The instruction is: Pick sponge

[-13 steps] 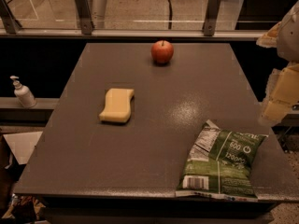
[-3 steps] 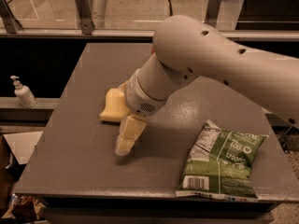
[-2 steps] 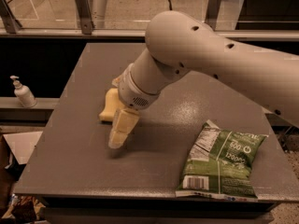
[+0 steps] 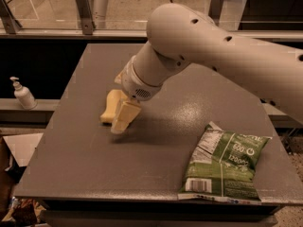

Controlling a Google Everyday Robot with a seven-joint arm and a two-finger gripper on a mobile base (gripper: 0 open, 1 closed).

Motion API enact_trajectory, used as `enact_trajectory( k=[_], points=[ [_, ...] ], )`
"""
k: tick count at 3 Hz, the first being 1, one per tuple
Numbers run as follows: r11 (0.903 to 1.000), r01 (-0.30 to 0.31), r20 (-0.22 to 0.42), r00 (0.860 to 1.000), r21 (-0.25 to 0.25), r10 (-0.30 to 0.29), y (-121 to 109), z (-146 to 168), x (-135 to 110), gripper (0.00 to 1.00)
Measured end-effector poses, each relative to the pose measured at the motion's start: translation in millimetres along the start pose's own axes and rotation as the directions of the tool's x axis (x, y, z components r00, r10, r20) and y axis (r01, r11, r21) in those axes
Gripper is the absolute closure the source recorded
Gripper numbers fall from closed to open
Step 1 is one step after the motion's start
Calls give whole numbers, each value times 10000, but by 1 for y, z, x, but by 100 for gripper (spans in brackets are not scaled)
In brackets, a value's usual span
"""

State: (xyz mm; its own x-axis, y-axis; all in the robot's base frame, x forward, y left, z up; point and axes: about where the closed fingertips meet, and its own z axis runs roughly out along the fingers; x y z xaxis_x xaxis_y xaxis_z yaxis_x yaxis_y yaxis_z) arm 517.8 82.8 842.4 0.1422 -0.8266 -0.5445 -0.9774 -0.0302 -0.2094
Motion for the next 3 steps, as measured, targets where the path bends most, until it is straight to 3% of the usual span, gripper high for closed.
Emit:
enact_trajectory(
  k=[1,3],
  points=[
    [10000,-48,-195,9998,59,49,-4,2,15,41],
    [9997,7,-185,9998,254,-2,-8,-11,20,88]
  ],
)
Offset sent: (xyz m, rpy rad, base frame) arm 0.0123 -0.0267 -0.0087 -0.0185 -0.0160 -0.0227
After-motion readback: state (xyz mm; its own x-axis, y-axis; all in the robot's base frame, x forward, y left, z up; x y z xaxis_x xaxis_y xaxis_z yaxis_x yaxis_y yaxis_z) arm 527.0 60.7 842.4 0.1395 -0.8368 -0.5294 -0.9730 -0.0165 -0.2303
